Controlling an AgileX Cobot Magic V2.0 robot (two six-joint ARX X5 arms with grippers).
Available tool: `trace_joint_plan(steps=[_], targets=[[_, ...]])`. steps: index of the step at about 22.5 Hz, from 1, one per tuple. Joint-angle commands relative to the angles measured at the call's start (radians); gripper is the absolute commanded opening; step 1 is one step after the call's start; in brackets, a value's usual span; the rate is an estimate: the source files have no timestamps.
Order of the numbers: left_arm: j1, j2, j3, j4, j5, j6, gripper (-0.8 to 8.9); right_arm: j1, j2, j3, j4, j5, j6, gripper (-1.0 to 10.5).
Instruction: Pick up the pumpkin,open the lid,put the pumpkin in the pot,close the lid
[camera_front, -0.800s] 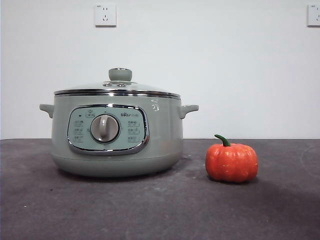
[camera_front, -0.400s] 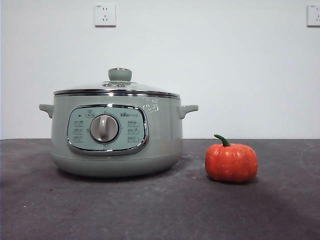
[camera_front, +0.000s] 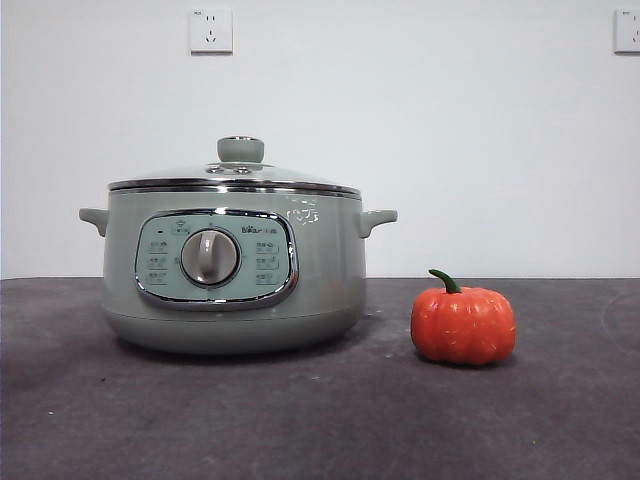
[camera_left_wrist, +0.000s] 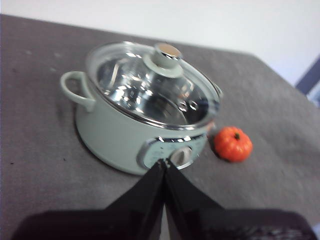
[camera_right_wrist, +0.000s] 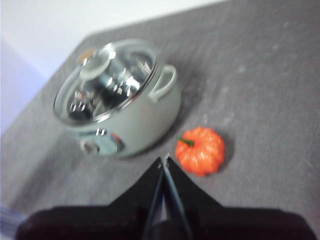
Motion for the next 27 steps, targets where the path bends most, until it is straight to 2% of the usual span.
trace_joint_plan(steps=[1, 5, 8, 14, 15, 17, 18, 19, 23, 27], targets=[[0.002, 0.06, 0.069, -0.064, 0.029, 0.124, -0.08, 0.013, 0.055, 0.089, -0.109, -0.005, -0.134, -0.1], [0.0, 0.149, 0.177, -0.191, 0.058, 0.218, -0.08, 0.037, 0.125, 0.189, -0.268, -0.005, -0.222, -0.1], [-0.011, 0.189, 0.238, -0.257, 0.084, 0.241, -0.08, 0.051, 0.159, 0.234, -0.364, -0.005, -0.261, -0.1], [-0.032, 0.211, 0.294, -0.296, 0.087, 0.261, 0.16, 0.078, 0.174, 0.246, -0.393, -0.004, -0.273, 0.1], [-0.032, 0.211, 0.294, -0.296, 0.078, 0.26, 1.26, 0.078, 0.174, 0.246, -0.388, -0.005, -0.272, 0.8], [-0.032, 0.211, 0.294, -0.296, 0.062, 0.255, 6.9, 0.078, 0.174, 0.246, -0.379, -0.004, -0.246, 5.3], [-0.032, 0.211, 0.294, -0.296, 0.062, 0.254, 8.48, 0.078, 0.174, 0.246, -0.379, -0.004, -0.238, 7.3], [-0.032, 0.211, 0.294, -0.296, 0.062, 0.253, 8.55, 0.078, 0.175, 0.246, -0.379, -0.005, -0.238, 7.9], [-0.032, 0.211, 0.294, -0.296, 0.062, 0.253, 8.54, 0.109, 0.195, 0.246, -0.377, -0.004, -0.238, 7.9], [-0.032, 0.211, 0.294, -0.296, 0.062, 0.253, 8.54, 0.189, 0.254, 0.246, -0.308, 0.0, -0.238, 7.9]])
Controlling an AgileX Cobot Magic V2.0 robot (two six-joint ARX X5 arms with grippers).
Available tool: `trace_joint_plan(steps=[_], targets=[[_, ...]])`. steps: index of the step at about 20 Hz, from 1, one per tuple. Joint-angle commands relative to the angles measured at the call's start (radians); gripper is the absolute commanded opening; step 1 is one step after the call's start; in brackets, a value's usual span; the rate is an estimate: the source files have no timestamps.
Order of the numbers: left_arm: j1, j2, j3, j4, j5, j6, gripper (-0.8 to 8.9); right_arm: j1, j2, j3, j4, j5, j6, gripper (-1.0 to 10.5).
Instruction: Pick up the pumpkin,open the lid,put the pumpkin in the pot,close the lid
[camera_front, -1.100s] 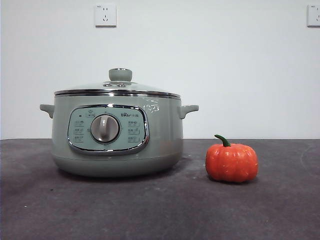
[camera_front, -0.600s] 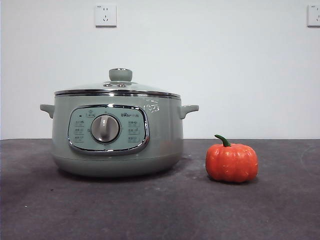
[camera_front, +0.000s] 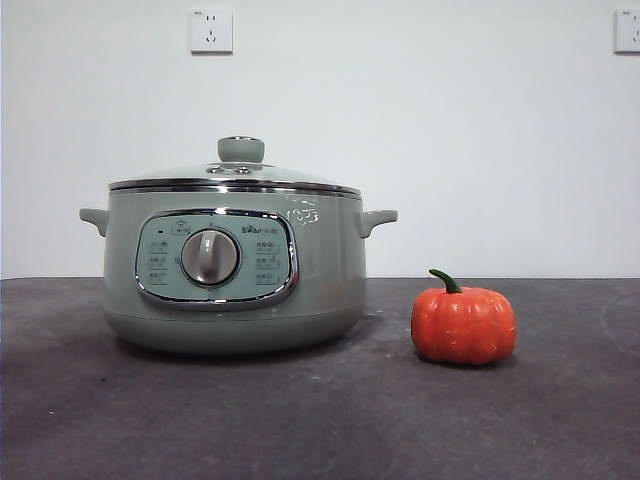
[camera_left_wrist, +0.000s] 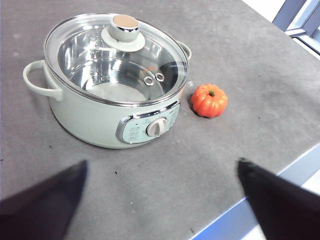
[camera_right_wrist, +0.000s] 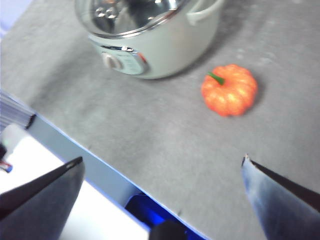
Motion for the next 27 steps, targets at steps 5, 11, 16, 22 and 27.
trace_joint_plan(steps=[5, 11, 16, 22, 27], targets=[[-0.002, -0.001, 0.002, 0.005, 0.002, 0.009, 8.53, 0.113, 0.19, 0.003, 0.175, 0.088, -0.009, 7.9], [-0.002, -0.001, 0.002, 0.005, 0.002, 0.009, 8.53, 0.19, 0.463, 0.003, 0.363, 0.219, -0.042, 7.9], [-0.002, -0.001, 0.002, 0.005, 0.001, 0.009, 8.53, 0.22, 0.648, 0.003, 0.48, 0.298, -0.06, 7.9], [-0.002, -0.001, 0.002, 0.005, -0.013, 0.009, 8.53, 0.229, 0.792, 0.003, 0.556, 0.346, -0.068, 7.9], [-0.002, -0.001, 0.002, 0.006, -0.013, 0.009, 8.53, 0.229, 0.88, 0.002, 0.586, 0.348, -0.068, 7.9]])
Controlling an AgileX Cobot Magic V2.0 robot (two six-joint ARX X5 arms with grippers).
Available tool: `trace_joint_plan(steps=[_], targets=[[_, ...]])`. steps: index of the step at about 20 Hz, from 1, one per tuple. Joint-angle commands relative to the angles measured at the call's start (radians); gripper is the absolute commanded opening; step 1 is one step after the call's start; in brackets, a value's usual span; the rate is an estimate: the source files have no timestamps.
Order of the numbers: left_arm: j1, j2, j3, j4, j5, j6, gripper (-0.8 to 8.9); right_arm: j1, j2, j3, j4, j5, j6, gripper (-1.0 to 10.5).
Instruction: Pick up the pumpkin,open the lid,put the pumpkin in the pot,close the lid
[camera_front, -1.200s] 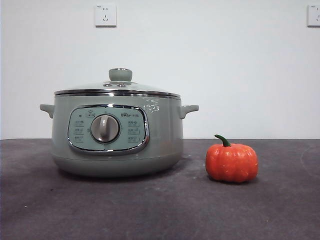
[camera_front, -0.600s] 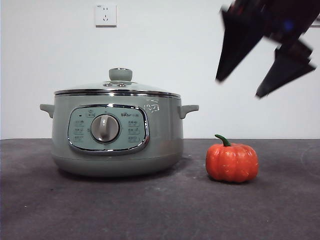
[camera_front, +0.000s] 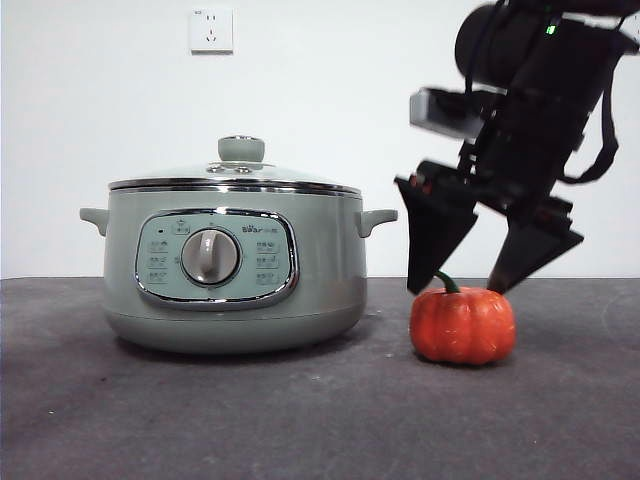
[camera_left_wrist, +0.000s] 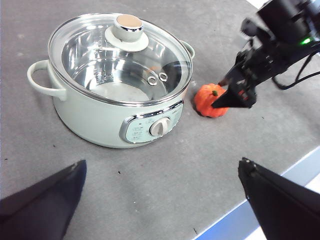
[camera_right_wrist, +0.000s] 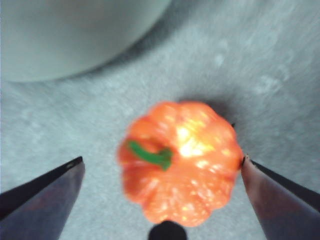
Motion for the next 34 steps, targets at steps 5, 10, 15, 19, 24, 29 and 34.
trace_joint_plan(steps=[5, 10, 15, 19, 24, 29, 34], targets=[[-0.002, -0.001, 0.002, 0.006, -0.002, 0.008, 8.53, 0.003, 0.058, 0.0, 0.027, 0.035, -0.008, 7.8], [-0.002, -0.001, 0.002, 0.006, -0.002, 0.008, 8.53, 0.002, 0.075, 0.0, 0.035, 0.055, -0.007, 7.3], [-0.002, -0.001, 0.002, 0.006, -0.002, 0.008, 8.53, 0.002, 0.075, 0.0, 0.041, 0.048, 0.005, 1.3], [-0.002, -0.001, 0.002, 0.008, -0.002, 0.008, 8.53, 0.002, 0.074, 0.001, 0.033, 0.048, 0.03, -0.1], [-0.002, 0.068, 0.007, 0.037, -0.002, 0.008, 8.48, 0.002, -0.055, 0.001, 0.005, 0.049, 0.058, -0.1], [-0.037, 0.239, 0.058, 0.186, -0.002, 0.008, 8.48, 0.002, -0.287, 0.001, -0.049, 0.049, 0.071, -0.1], [-0.162, 0.498, 0.175, 0.356, -0.094, 0.008, 8.47, 0.002, -0.488, 0.001, -0.087, 0.048, 0.093, -0.1]])
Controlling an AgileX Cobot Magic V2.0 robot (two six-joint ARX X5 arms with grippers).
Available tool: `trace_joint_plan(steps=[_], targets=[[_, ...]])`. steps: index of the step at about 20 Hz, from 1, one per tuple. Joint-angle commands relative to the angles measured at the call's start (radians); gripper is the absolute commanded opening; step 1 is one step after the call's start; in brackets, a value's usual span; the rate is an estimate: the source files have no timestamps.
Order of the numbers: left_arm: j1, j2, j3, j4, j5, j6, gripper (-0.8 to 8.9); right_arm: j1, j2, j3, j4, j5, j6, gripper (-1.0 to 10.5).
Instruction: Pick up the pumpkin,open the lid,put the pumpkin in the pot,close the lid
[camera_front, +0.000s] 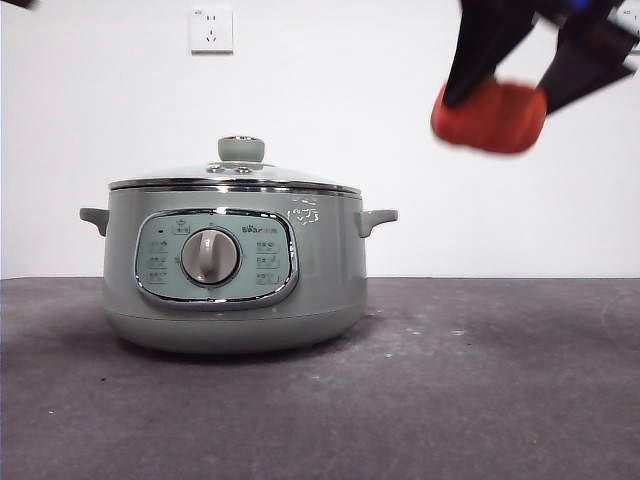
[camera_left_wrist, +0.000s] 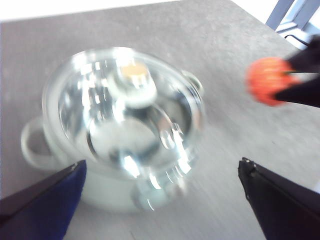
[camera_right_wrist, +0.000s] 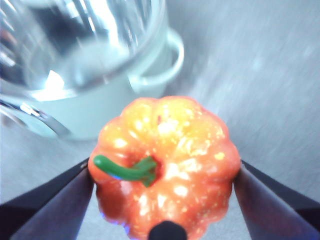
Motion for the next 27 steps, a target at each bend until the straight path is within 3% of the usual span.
trace_joint_plan(steps=[1, 11, 21, 25, 27], targets=[[-0.056, 0.104, 0.052, 0.056, -0.053, 0.009, 8.48, 0.002, -0.057, 0.001, -0.019, -0.001, 0.018, -0.1], [-0.216, 0.567, 0.297, 0.237, -0.204, 0.038, 8.47, 0.002, -0.176, 0.001, -0.093, -0.001, 0.032, -0.1], [-0.227, 0.678, 0.297, 0.264, -0.235, 0.043, 8.38, 0.002, -0.18, 0.001, -0.092, 0.0, 0.032, -0.1], [-0.227, 0.678, 0.296, 0.255, -0.249, 0.043, 6.4, 0.002, -0.18, 0.001, -0.086, -0.001, 0.032, -0.1], [-0.227, 0.679, 0.296, 0.25, -0.248, 0.043, 6.2, 0.002, -0.18, 0.001, -0.085, -0.001, 0.033, -0.1]])
